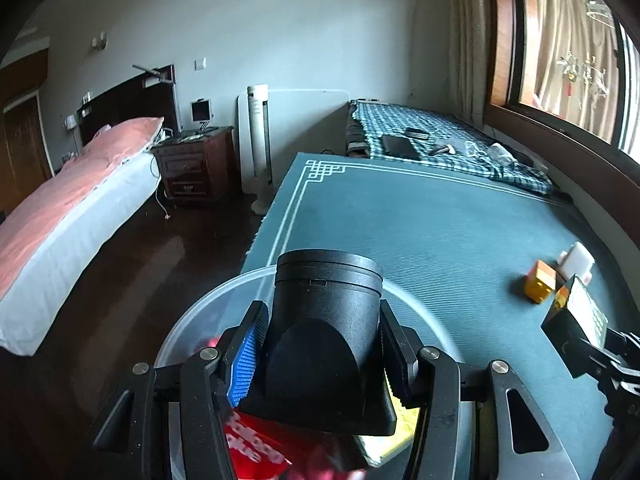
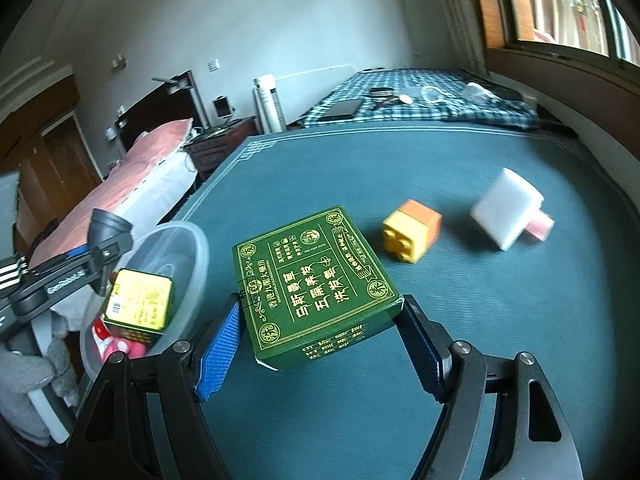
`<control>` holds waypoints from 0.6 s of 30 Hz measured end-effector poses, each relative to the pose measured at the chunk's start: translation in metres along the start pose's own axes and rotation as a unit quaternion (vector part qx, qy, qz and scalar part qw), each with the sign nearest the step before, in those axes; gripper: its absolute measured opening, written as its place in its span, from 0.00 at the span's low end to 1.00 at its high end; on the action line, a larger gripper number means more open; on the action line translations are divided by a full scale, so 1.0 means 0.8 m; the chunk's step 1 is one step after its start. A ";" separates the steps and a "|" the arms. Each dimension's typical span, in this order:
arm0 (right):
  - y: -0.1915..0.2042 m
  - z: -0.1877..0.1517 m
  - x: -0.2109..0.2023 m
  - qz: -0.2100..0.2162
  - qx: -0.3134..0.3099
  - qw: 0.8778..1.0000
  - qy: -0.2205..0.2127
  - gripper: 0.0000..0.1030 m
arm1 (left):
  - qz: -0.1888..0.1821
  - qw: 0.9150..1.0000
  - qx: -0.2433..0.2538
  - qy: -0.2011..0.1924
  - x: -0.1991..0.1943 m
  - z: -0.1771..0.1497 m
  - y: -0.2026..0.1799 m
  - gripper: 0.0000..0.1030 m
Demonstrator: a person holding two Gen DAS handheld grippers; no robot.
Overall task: Organize objects
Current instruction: 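Open right tool dropping green box into bowl while left tool releases black nozzle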
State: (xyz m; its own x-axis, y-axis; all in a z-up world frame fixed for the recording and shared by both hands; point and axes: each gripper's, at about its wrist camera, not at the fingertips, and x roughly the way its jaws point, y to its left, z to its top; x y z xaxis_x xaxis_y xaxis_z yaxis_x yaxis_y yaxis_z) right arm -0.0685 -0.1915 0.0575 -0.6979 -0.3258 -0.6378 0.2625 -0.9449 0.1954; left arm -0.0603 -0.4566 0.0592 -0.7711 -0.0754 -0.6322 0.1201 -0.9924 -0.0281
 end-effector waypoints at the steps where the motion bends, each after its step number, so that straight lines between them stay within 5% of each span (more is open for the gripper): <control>1: 0.007 0.002 0.003 0.004 -0.003 1.000 0.001 0.74 | 0.000 1.000 -0.001 0.001 0.002 0.000 0.003 0.55; 9: 0.048 0.015 0.023 0.031 -0.024 0.999 0.007 0.74 | -0.010 1.000 -0.017 0.011 0.018 0.000 0.023 0.56; 13: 0.069 0.018 0.031 0.043 -0.036 0.998 0.009 0.74 | -0.010 0.999 -0.031 0.008 0.017 -0.001 0.035 0.73; 18: 0.090 0.027 0.040 0.058 -0.043 0.997 0.009 0.74 | -0.005 0.999 -0.042 0.004 0.010 -0.004 0.049 0.73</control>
State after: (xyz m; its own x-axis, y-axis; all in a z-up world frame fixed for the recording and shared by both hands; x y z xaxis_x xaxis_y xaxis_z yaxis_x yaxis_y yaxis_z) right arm -0.0864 -0.2705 0.0672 -0.6475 -0.4314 -0.6282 0.3978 -0.8944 0.2042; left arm -0.0598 -0.4961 0.0507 -0.7673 -0.0643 -0.6380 0.1650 -0.9813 -0.0996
